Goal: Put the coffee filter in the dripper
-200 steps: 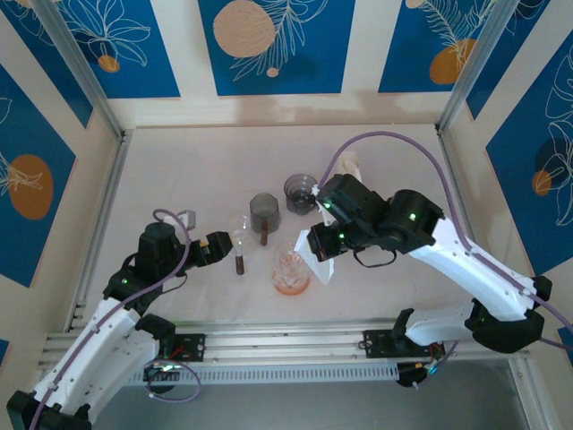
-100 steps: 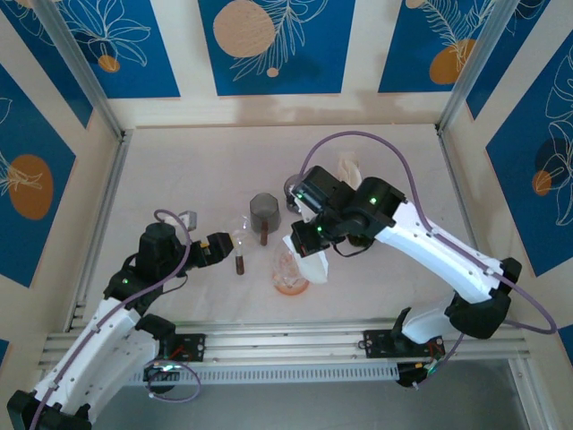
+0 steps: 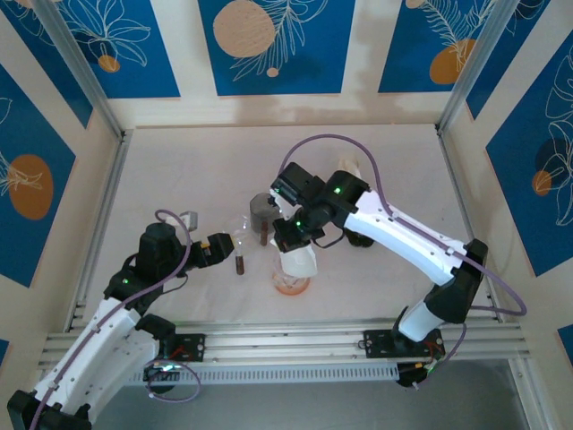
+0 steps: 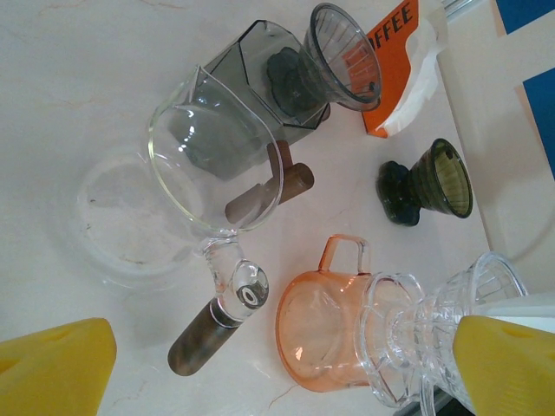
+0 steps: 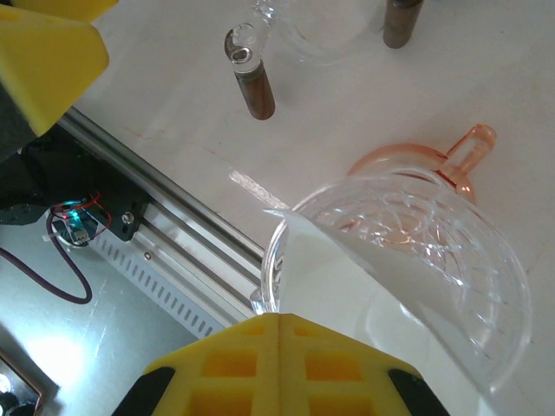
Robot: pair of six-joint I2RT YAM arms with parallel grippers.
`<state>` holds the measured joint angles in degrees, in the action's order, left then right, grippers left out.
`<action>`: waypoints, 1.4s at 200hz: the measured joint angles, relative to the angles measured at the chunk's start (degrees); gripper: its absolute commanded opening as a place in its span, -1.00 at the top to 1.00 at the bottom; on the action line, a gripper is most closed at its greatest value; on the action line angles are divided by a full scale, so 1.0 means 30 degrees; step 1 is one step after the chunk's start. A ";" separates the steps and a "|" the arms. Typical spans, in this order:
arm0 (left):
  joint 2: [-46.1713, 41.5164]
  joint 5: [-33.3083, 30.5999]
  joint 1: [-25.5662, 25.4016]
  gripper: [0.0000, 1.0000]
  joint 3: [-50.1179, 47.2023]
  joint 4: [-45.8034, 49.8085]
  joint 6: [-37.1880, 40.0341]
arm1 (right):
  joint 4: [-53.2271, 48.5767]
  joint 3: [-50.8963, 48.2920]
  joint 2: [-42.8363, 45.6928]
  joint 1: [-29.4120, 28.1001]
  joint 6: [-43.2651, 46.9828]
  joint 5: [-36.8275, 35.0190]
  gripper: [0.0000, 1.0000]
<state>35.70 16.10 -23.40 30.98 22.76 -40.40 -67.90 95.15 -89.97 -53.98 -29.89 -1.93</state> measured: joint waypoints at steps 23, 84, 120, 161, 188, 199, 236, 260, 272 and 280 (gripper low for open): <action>0.0007 0.0000 0.0000 -0.99 0.0000 -0.0007 0.0000 | 0.0583 -0.0117 -0.0197 0.0102 0.0007 0.0291 1.00; 0.0051 0.0073 0.0000 -1.00 -0.0073 -0.0175 0.0007 | 0.1872 -0.1698 -0.0415 0.0328 -0.0015 0.0452 1.00; 0.0117 0.0313 0.0000 -0.97 -0.0073 -0.0313 0.0000 | 0.2412 -0.2586 -0.0408 0.0321 -0.0109 0.0430 0.58; 0.0831 0.1137 0.0000 -0.74 0.0131 -0.0474 -0.0029 | 0.3359 -0.3468 0.1035 0.0321 -0.0357 -0.0138 0.17; 0.1421 0.1581 -0.0219 -0.73 0.1217 -0.0634 0.0095 | 0.4131 -0.4393 0.3563 0.0321 -0.0816 -0.0903 0.01; 0.1617 0.1566 -0.0670 -0.73 0.1770 -0.0743 0.0153 | 0.4473 -0.4903 0.4728 0.0299 -0.1020 -0.1399 -0.03; 0.3162 0.0204 -0.4320 -0.61 0.4014 -0.0619 0.1173 | 0.4918 -0.6798 0.7650 0.0284 -0.2033 -0.3541 -0.14; 0.4699 -0.1705 -0.7242 -0.63 0.5370 -0.0219 0.2295 | 0.4918 -0.7941 0.8065 0.0277 -0.2674 -0.4619 -0.16; 0.5428 -0.2601 -0.8422 -0.68 0.5763 -0.0073 0.2827 | 0.4925 -0.8582 0.8065 0.0248 -0.3045 -0.5042 -0.16; 0.5858 -0.3096 -0.8983 -0.70 0.5945 0.0080 0.3126 | 0.4903 -0.8932 0.8058 0.0226 -0.3213 -0.5297 -0.17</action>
<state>53.28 6.81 -50.35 48.82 23.00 -31.03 -53.19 68.36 -65.80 -53.30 -39.53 -17.82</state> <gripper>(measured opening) 0.833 0.580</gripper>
